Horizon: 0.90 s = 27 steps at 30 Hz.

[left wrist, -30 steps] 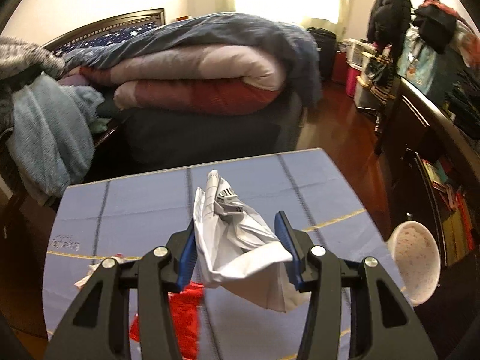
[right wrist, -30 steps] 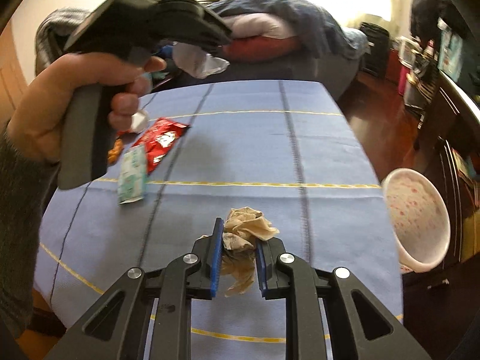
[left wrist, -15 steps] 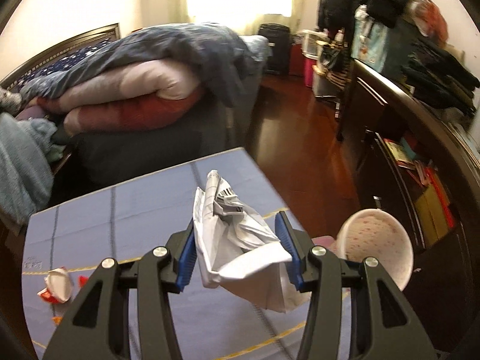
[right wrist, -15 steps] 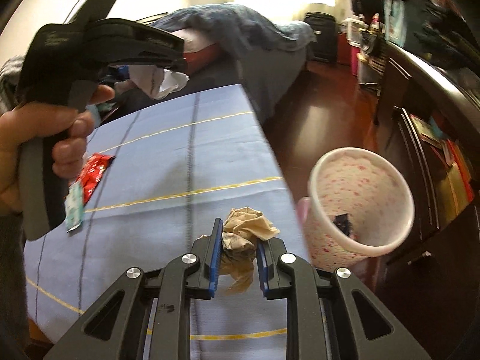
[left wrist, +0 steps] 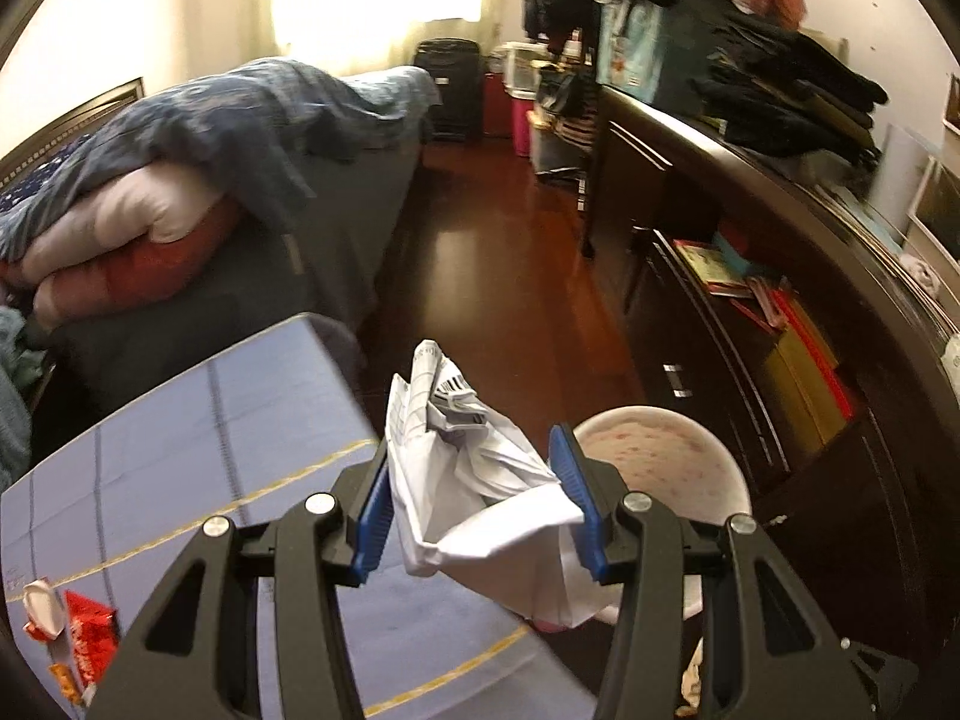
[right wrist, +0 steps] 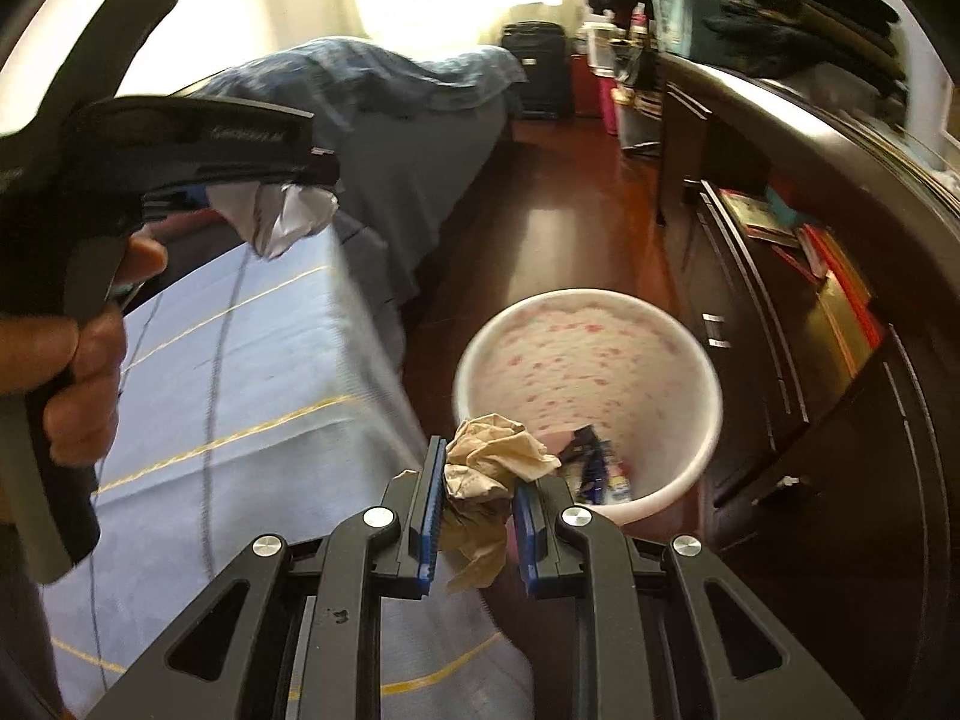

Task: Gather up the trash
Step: 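Carry the paper and tissue over the wastebasket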

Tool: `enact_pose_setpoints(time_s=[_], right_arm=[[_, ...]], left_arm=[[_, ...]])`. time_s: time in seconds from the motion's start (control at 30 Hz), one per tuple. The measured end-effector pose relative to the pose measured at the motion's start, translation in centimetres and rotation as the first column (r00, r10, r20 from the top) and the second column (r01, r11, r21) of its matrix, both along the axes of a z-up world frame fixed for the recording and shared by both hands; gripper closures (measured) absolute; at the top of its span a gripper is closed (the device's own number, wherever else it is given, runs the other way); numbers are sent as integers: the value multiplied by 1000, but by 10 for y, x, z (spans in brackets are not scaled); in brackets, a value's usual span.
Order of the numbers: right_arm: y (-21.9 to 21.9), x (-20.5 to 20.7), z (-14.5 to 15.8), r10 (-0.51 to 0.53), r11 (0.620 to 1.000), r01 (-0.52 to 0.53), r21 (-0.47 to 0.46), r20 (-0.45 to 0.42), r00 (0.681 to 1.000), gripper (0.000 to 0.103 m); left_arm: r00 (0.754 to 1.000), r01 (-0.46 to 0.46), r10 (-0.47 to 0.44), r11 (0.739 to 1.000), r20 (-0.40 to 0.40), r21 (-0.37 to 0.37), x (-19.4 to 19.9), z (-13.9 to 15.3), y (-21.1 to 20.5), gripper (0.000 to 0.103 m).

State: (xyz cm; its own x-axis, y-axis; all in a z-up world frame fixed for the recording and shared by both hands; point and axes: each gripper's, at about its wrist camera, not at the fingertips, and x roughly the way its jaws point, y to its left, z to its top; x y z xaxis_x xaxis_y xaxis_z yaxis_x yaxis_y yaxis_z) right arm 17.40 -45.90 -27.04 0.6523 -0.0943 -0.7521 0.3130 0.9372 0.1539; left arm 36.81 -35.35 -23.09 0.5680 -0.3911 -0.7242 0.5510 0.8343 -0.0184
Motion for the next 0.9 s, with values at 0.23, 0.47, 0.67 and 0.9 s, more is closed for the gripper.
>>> enact_pose_setpoints(time_s=[0.23,0.47,0.67,0.9], right_arm=[[-42,7,-7,-97,995,97,4,-4,995,82],[-72,17,-19,-158,987,158,8,-19,987,82],[-93,28,-36,-196,980,197,17,-48,979,82],[-108,40,-56,-223,974,225,14,-81,972,76]], left_arm=[[997,77,-77,997,-21,8,-5,-16,-45,53],[992,112,-111,994,-62,12,1,-38,-76,53],[986,125,-123,992,-112,13,8,-61,-93,53],[980,127,-121,992,-157,25,15,-84,-107,45]])
